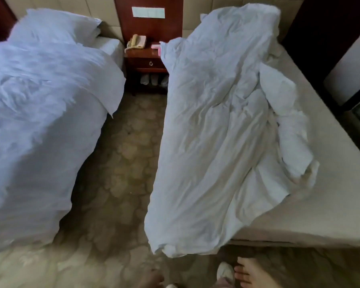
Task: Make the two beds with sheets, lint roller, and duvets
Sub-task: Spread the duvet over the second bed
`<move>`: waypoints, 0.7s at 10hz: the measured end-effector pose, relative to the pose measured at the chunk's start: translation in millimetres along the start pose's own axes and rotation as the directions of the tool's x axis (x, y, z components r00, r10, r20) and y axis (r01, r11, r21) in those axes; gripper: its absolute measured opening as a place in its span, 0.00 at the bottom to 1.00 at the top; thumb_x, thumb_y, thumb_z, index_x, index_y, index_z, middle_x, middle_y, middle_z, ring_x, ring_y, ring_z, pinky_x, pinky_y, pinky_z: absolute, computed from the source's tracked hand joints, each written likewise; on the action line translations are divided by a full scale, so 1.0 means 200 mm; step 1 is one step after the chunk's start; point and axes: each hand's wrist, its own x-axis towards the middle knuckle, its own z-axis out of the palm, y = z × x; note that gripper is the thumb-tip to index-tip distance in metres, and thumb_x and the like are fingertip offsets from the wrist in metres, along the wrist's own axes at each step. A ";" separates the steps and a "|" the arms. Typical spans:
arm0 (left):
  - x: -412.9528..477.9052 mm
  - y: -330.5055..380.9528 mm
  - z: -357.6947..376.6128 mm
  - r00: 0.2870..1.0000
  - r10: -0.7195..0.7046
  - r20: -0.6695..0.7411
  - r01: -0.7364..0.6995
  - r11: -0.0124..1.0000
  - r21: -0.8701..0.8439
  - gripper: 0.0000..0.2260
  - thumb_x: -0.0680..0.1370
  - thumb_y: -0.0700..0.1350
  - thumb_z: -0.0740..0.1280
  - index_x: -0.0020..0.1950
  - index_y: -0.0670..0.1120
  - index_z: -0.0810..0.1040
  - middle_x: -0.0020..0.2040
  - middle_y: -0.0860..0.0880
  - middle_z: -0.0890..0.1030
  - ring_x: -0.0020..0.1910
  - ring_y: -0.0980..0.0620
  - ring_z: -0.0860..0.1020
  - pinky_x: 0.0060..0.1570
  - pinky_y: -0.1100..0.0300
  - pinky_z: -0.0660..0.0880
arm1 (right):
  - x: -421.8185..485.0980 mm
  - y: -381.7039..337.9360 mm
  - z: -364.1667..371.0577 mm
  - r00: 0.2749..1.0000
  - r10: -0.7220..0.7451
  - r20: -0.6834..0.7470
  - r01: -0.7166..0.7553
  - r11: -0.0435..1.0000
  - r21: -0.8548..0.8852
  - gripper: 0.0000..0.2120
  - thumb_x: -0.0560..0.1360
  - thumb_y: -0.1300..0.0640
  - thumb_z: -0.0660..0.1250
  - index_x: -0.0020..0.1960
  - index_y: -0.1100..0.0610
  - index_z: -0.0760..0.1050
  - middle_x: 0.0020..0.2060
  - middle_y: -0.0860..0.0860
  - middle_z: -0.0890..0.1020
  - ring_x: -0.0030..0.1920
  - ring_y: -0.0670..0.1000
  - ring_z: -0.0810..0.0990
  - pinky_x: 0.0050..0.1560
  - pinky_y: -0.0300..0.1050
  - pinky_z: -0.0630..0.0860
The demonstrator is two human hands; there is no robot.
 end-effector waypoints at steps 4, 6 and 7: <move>-0.11 1.46 1.04 0.961 0.129 0.244 -0.201 0.933 0.299 0.08 0.76 0.35 0.60 0.53 0.40 0.74 0.49 0.43 0.79 0.40 0.47 0.77 0.32 0.62 0.70 | 0.39 -0.36 -0.81 0.987 -0.022 -0.156 0.068 0.953 0.297 0.05 0.77 0.61 0.61 0.46 0.61 0.75 0.40 0.58 0.78 0.41 0.55 0.77 0.37 0.43 0.71; -0.06 1.78 1.88 0.897 0.394 0.199 -0.438 0.738 0.513 0.25 0.77 0.48 0.66 0.72 0.47 0.63 0.71 0.45 0.64 0.68 0.47 0.67 0.64 0.56 0.66 | 0.91 -0.84 -1.47 0.958 -0.207 -0.196 0.241 0.956 0.169 0.18 0.76 0.52 0.66 0.62 0.61 0.70 0.52 0.56 0.74 0.50 0.54 0.73 0.48 0.44 0.68; 0.01 1.94 2.24 0.918 0.339 0.207 -0.371 0.547 0.750 0.47 0.70 0.62 0.69 0.77 0.55 0.41 0.77 0.44 0.43 0.76 0.41 0.47 0.67 0.43 0.61 | 1.16 -1.17 -1.75 0.931 -0.278 -0.237 0.308 0.946 0.099 0.41 0.69 0.45 0.73 0.73 0.57 0.58 0.67 0.56 0.67 0.66 0.57 0.69 0.58 0.46 0.69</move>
